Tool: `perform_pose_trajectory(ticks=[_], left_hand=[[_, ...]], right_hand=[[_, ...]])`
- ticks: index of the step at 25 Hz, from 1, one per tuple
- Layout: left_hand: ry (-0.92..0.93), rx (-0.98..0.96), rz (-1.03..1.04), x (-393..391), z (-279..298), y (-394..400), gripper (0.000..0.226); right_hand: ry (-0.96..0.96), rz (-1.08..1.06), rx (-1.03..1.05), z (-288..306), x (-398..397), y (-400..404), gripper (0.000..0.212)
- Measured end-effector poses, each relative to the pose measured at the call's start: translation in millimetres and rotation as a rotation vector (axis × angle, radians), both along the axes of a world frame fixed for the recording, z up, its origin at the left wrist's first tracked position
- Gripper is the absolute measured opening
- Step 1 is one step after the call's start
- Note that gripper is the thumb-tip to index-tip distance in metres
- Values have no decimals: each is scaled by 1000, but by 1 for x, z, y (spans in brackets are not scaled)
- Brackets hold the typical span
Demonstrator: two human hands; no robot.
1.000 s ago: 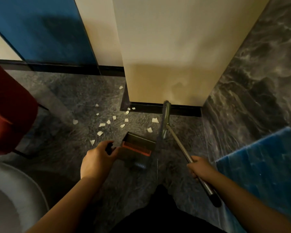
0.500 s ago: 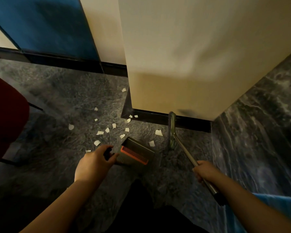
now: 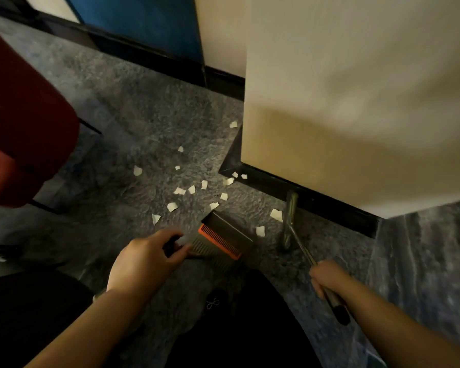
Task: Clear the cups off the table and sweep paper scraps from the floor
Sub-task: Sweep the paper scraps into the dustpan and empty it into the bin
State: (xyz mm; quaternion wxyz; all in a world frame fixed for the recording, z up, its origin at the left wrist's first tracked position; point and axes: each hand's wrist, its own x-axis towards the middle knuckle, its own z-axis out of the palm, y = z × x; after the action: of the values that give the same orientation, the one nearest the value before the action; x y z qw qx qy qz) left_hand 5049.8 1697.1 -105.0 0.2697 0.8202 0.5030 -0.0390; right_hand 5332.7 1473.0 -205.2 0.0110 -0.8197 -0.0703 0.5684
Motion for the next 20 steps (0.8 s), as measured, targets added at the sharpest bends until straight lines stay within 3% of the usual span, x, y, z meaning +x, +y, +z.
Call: perform_pose_trajectory(ticks=[4, 9, 13, 16, 20], left_hand=[[11, 28, 2, -2, -5, 0, 29], [13, 106, -162, 2, -9, 9, 28], [28, 89, -186, 7, -9, 25, 29], [23, 90, -216, 11, -9, 30, 26], [19, 89, -233, 12, -7, 31, 25]], right_hand=[[113, -106, 63, -5, -9, 25, 30], [159, -231, 96, -6, -34, 51, 14], [256, -431, 60, -9, -55, 56, 9], [276, -450, 83, -13, -69, 53, 18], [298, -464, 127, -8, -82, 50, 14]])
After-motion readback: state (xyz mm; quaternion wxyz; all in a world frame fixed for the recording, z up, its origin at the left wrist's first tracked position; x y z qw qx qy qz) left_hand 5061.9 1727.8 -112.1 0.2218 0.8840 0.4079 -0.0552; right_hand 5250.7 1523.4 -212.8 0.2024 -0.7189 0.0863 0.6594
